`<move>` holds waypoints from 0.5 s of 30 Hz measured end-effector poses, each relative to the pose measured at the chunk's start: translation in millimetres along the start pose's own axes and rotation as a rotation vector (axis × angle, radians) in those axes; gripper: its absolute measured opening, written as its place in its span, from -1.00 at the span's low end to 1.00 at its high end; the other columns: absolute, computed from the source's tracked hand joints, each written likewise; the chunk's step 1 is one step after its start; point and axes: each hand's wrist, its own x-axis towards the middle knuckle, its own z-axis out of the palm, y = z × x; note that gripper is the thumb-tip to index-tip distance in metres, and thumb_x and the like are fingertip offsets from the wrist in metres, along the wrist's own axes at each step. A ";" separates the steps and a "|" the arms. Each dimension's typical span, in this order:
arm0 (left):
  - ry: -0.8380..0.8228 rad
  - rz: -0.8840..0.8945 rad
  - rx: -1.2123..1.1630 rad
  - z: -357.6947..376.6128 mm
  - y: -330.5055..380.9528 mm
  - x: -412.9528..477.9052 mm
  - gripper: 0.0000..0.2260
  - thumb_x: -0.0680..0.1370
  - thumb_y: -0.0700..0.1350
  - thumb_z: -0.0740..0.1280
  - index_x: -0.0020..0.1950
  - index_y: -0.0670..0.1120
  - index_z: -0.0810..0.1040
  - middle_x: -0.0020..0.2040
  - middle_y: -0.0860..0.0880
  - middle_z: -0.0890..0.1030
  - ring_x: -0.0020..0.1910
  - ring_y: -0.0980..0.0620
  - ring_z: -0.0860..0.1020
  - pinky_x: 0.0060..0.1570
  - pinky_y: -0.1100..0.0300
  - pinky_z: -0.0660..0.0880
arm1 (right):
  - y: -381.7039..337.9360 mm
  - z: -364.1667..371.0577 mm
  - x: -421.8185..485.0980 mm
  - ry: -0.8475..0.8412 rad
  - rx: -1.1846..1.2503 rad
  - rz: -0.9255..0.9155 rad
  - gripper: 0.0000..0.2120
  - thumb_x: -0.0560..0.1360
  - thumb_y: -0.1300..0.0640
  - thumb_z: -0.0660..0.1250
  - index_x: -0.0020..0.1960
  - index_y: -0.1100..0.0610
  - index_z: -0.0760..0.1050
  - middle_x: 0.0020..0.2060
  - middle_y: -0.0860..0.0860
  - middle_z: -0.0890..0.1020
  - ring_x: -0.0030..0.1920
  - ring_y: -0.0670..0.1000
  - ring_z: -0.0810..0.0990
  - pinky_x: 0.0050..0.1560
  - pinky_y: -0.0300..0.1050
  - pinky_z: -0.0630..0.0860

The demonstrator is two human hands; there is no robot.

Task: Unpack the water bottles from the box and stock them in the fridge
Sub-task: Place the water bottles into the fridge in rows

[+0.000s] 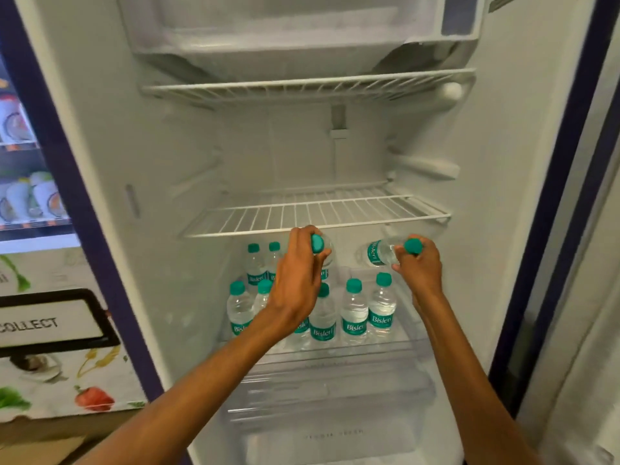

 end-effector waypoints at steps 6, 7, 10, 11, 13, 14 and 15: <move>-0.168 0.115 0.188 25.9 -19.3 2.5 -0.71 0.64 -0.14 0.23 0.35 -0.07 0.32 0.17 0.00 0.39 -0.19 0.08 0.46 -0.25 0.29 0.46 | 29.6 34.0 73.7 -0.107 -0.422 -0.041 -0.62 0.52 0.21 0.32 0.32 0.21 0.42 0.22 0.19 0.53 0.19 0.18 0.54 0.13 -0.14 0.45; -0.183 0.110 0.186 31.7 -22.9 5.3 -0.72 0.64 -0.12 0.22 0.35 -0.08 0.33 0.18 -0.02 0.40 -0.16 0.06 0.48 -0.22 0.27 0.47 | 32.9 38.5 82.3 -0.142 -0.480 -0.041 -0.61 0.52 0.20 0.32 0.34 0.19 0.42 0.24 0.19 0.51 0.20 0.18 0.52 0.19 -0.11 0.44; -0.216 0.026 0.161 54.6 -36.4 24.5 -0.75 0.64 -0.14 0.23 0.31 -0.12 0.38 0.22 -0.09 0.42 -0.01 -0.06 0.51 -0.05 0.14 0.50 | 40.9 52.7 103.4 -0.252 -0.577 -0.007 -0.56 0.51 0.20 0.33 0.37 0.15 0.39 0.30 0.16 0.46 0.26 0.17 0.48 0.28 -0.07 0.41; -0.241 -0.007 0.172 63.2 -42.2 34.3 -0.76 0.63 -0.16 0.24 0.29 -0.13 0.39 0.23 -0.11 0.43 0.03 -0.09 0.51 0.01 0.08 0.51 | 42.2 58.0 109.4 -0.295 -0.609 -0.016 -0.57 0.50 0.21 0.33 0.36 0.16 0.40 0.30 0.17 0.46 0.26 0.17 0.49 0.27 -0.07 0.42; -0.317 -0.074 0.218 79.3 -53.8 56.3 -0.76 0.62 -0.19 0.25 0.28 -0.14 0.40 0.24 -0.13 0.44 0.09 -0.13 0.51 0.10 0.02 0.49 | 43.8 67.2 121.4 -0.390 -0.706 -0.052 -0.61 0.50 0.21 0.32 0.32 0.18 0.43 0.29 0.18 0.48 0.25 0.17 0.50 0.19 -0.10 0.42; -0.355 -0.110 0.243 86.4 -59.2 68.0 -0.76 0.61 -0.18 0.25 0.28 -0.14 0.41 0.25 -0.15 0.45 0.13 -0.15 0.50 0.14 0.00 0.47 | 43.9 71.4 127.2 -0.437 -0.762 -0.072 -0.61 0.50 0.21 0.32 0.32 0.20 0.43 0.29 0.18 0.49 0.25 0.17 0.49 0.17 -0.10 0.42; -0.384 -0.143 0.271 92.8 -64.6 78.8 -0.76 0.61 -0.17 0.26 0.28 -0.15 0.41 0.25 -0.17 0.46 0.16 -0.18 0.49 0.17 -0.02 0.45 | 43.4 75.5 131.6 -0.488 -0.809 -0.090 -0.60 0.50 0.22 0.33 0.32 0.21 0.43 0.30 0.18 0.49 0.26 0.17 0.49 0.18 -0.10 0.43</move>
